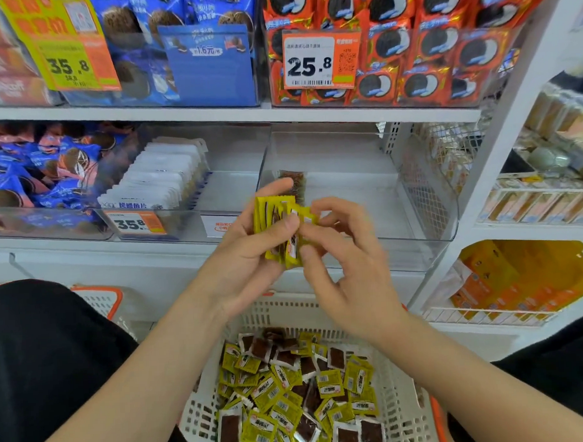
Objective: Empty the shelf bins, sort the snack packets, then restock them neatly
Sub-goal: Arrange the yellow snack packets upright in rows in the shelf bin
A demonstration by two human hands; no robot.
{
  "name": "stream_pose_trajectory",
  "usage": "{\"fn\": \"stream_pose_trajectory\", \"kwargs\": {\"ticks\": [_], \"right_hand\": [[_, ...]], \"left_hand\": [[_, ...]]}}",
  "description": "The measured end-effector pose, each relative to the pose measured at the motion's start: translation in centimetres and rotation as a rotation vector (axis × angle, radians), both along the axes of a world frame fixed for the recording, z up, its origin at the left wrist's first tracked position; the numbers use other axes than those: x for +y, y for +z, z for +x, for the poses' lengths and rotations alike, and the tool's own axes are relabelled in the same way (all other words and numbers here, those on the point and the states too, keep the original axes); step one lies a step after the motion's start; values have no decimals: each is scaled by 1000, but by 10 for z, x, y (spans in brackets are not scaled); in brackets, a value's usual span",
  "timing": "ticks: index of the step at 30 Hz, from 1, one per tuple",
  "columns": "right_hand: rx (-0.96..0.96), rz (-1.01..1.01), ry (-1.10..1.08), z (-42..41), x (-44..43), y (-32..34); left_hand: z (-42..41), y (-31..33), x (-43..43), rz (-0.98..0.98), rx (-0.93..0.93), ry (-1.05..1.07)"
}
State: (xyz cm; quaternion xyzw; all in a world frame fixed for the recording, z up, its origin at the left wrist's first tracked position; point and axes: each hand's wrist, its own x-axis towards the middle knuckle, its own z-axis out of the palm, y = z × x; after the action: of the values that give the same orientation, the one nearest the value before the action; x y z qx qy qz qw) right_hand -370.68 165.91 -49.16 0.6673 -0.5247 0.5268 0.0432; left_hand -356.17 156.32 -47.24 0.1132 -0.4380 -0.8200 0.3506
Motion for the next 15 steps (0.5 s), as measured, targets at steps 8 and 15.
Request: {"fn": "stream_pose_trajectory", "kwargs": {"ticks": [8, 15], "right_hand": [[-5, 119, -1, -24, -40, 40], [-233, 380, -142, -57, -83, 51]], "left_hand": [[-35, 36, -29, 19, -181, 249], [-61, 44, -68, 125, -173, 11]]}}
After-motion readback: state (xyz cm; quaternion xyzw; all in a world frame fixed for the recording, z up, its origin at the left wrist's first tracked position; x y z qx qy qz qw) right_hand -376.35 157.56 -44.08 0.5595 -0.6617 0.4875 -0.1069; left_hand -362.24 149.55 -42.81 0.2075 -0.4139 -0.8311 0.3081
